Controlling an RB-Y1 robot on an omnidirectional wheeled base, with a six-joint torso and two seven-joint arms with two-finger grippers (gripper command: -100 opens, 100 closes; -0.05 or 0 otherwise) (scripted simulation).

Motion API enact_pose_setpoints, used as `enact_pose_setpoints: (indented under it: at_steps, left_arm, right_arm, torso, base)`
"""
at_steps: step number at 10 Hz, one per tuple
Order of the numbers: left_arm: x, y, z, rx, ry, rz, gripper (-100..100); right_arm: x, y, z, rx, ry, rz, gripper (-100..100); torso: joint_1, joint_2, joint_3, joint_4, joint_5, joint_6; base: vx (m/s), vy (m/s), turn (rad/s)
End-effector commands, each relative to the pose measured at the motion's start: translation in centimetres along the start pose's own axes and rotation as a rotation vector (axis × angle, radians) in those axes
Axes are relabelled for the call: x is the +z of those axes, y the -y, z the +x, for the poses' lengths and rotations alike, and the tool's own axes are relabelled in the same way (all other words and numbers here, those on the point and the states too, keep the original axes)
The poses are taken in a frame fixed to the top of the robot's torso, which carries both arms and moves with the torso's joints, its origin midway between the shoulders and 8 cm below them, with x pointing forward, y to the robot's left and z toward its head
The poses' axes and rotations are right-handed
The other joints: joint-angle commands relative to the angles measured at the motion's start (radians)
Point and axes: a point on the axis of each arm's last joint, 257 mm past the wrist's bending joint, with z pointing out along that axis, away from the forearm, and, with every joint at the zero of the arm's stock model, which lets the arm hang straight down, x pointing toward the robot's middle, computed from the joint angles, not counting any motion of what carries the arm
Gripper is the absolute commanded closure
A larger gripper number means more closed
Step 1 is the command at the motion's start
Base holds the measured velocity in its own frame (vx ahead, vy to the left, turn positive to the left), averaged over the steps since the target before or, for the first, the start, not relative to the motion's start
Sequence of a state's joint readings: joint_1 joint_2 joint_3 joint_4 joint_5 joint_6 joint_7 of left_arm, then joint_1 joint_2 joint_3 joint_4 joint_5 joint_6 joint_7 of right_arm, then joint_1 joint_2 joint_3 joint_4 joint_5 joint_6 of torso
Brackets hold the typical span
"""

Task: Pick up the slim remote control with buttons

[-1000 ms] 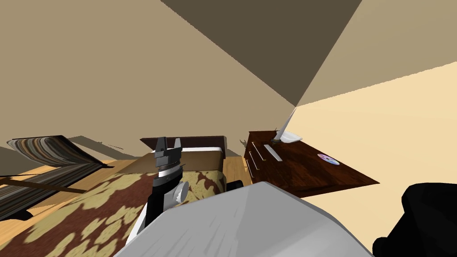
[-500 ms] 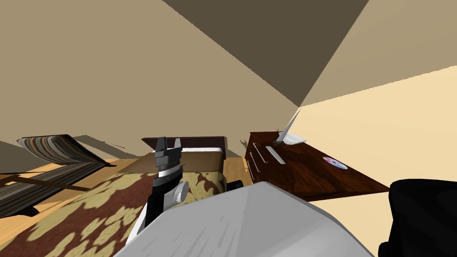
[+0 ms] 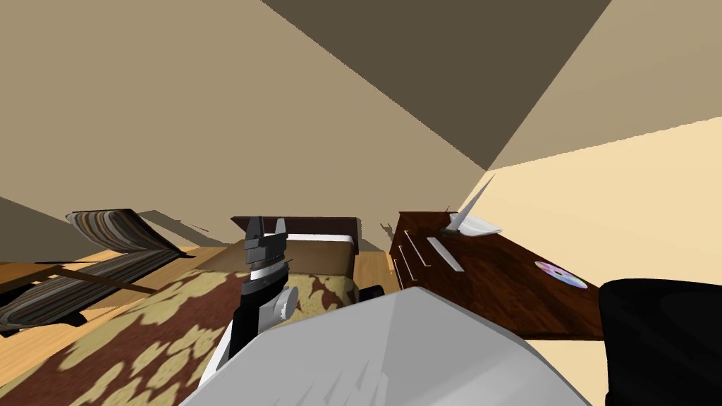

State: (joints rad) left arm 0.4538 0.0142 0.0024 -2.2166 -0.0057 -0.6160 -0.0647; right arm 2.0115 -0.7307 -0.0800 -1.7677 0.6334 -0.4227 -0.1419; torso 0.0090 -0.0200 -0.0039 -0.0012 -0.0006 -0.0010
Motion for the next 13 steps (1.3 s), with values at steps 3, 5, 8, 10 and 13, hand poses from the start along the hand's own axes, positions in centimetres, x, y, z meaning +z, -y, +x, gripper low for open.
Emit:
enact_pose_setpoints:
  at_steps: [3, 5, 8, 10, 13]
  left_arm:
    - [0.0, 0.0, 0.0, 0.000, 0.000, 0.000, 0]
    - [0.0, 0.0, 0.0, 0.000, 0.000, 0.000, 0]
    - [0.0, 0.0, 0.0, 0.000, 0.000, 0.000, 0]
    - [0.0, 0.0, 0.0, 0.000, 0.000, 0.000, 0]
    - [0.0, 0.0, 0.0, 0.000, 0.000, 0.000, 0]
  right_arm:
    - [-0.8, 1.9, 0.7, -0.059, -0.053, 0.038, -100]
    - [-1.0, 2.4, 0.4, -0.084, -0.060, 0.046, -100]
    - [-1.0, 2.8, -0.6, -0.122, -0.061, 0.054, -100]
    - [-1.0, 3.0, -1.6, -0.149, -0.055, 0.057, -100]
    - [-0.6, 2.9, -3.2, -0.188, -0.042, 0.056, -100]
  torso:
    - [-0.001, -0.005, -0.002, -0.001, -0.001, 0.000]
    - [0.001, -0.007, -0.002, -0.001, 0.000, 0.000]
    - [0.001, -0.011, -0.004, -0.002, -0.001, 0.000]
    - [-0.002, -0.013, -0.005, -0.002, -0.001, 0.000]
    - [0.000, -0.013, -0.005, -0.002, -0.001, 0.000]
  base:
    - [0.171, -0.042, 0.137]
    - [0.158, -0.043, 0.115]
    - [0.199, -0.070, 0.144]
    - [0.237, -0.098, 0.163]
    - [0.207, -0.083, 0.162]
